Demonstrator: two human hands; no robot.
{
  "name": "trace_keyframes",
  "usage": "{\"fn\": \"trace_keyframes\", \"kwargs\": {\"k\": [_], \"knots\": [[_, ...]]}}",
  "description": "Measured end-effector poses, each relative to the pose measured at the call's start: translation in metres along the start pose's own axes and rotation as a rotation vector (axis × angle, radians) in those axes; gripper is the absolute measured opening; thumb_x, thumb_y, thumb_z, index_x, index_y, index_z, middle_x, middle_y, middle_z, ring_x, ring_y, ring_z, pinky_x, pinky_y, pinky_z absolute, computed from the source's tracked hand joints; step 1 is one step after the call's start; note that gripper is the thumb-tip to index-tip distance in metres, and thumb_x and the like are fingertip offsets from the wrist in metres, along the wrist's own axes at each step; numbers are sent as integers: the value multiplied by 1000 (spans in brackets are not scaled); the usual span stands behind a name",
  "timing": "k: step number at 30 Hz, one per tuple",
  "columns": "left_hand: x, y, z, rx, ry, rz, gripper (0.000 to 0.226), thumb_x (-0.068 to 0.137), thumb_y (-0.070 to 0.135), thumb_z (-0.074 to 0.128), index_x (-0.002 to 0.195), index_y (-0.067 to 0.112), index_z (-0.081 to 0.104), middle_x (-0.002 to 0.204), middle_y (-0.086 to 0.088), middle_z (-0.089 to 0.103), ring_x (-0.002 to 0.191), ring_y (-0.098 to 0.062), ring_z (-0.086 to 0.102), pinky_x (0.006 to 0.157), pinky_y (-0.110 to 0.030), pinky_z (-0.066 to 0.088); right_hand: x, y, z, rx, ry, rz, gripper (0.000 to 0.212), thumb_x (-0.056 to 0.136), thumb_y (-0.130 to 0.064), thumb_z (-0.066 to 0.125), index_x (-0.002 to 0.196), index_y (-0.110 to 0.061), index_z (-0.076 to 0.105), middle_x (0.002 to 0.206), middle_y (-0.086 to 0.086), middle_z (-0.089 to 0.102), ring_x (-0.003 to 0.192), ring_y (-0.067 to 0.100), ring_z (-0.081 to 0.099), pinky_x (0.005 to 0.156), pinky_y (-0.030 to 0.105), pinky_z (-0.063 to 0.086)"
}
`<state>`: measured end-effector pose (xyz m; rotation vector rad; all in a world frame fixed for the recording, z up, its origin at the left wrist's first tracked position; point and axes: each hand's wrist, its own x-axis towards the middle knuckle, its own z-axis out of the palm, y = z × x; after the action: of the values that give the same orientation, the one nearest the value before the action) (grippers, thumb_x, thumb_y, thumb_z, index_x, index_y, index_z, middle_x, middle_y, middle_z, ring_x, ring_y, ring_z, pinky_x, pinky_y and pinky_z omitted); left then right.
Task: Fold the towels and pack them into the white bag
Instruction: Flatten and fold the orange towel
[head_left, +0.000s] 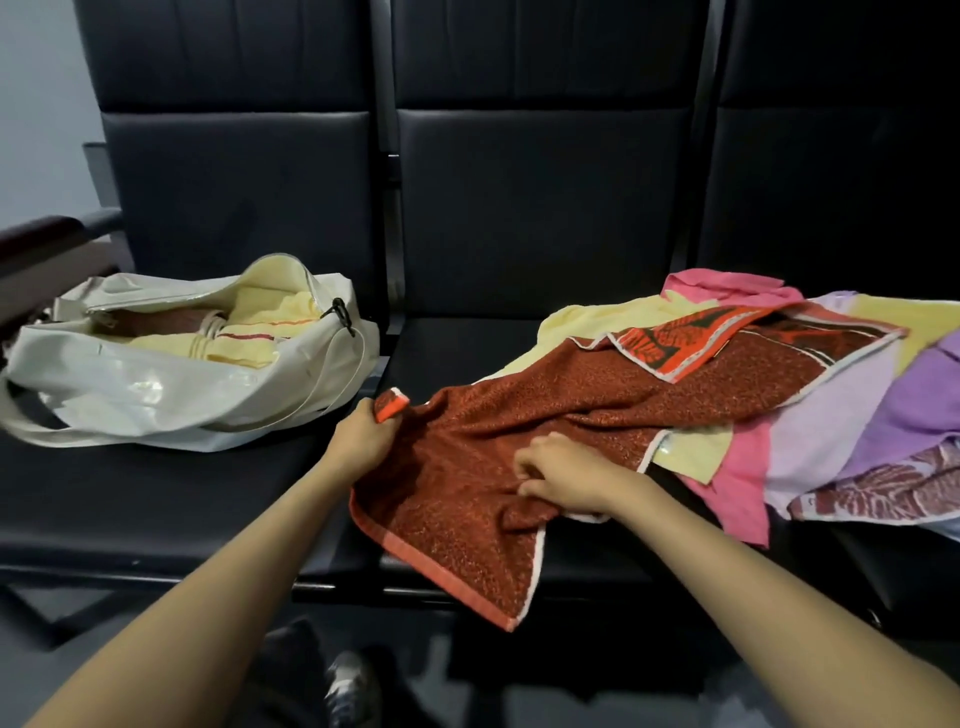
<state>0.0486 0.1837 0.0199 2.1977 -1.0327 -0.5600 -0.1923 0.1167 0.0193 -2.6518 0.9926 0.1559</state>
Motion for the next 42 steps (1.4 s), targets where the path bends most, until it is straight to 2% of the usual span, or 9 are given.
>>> {"fn": "trace_keyframes", "kwargs": {"k": [5,11,14,17,21,28,31,37,42], "knots": [[-5,-5,1,225,-123,39,14,87,25,60,90,11,59,102,-19,64,96,-35,63,76,-35,49,-28,44,-40,-271,76,252,11,91,-23,57,99,-25,63,114,6,58,115,29,53,90,34,42],[-14,4,14,348,-89,814,45,76,35,77,115,19,62,113,-3,56,106,-24,54,94,-40,44,-38,61,-34,-68,490,270,18,90,-13,58,108,-15,54,109,7,52,103,29,56,86,37,46],[-27,11,12,317,-536,742,63,62,56,79,116,28,64,116,12,60,109,-6,55,99,-21,41,-51,30,-29,80,166,-3,15,86,-34,68,93,-23,60,97,-3,58,90,14,56,81,29,44],[-26,6,16,386,-559,702,81,65,45,83,136,25,50,125,13,49,117,-3,46,98,-10,32,-63,27,-18,-32,-107,20,48,78,-44,75,116,-20,58,112,-1,54,103,16,53,90,30,44],[-20,8,20,485,-502,712,66,76,42,77,135,23,52,121,4,56,114,-13,52,90,-17,36,-75,37,-18,-80,-114,117,62,75,-43,77,124,-17,49,120,1,47,112,19,50,95,32,42],[-19,14,29,625,-486,977,40,82,43,59,108,14,68,145,0,43,139,-18,32,114,-29,24,-80,38,-12,-66,-76,3,14,84,-25,68,82,-23,55,107,-2,44,108,13,39,93,29,38],[-20,19,31,614,-423,898,27,87,34,62,107,16,56,114,2,60,111,-23,56,83,-31,45,-80,38,-9,-117,-8,-23,9,86,-17,56,85,-20,48,112,0,41,112,14,38,92,28,37],[-23,32,32,856,-254,869,70,88,55,55,148,34,25,133,3,56,115,-26,55,92,-34,43,-80,40,-9,-130,-20,170,42,85,-16,53,124,-14,38,118,8,46,106,33,56,82,37,46],[-19,43,31,965,-303,675,65,85,67,50,141,37,41,125,-2,62,118,-24,56,93,-34,46,-82,41,-14,-98,-63,119,18,81,-31,58,87,-14,55,94,6,57,96,28,56,82,37,48]]}}
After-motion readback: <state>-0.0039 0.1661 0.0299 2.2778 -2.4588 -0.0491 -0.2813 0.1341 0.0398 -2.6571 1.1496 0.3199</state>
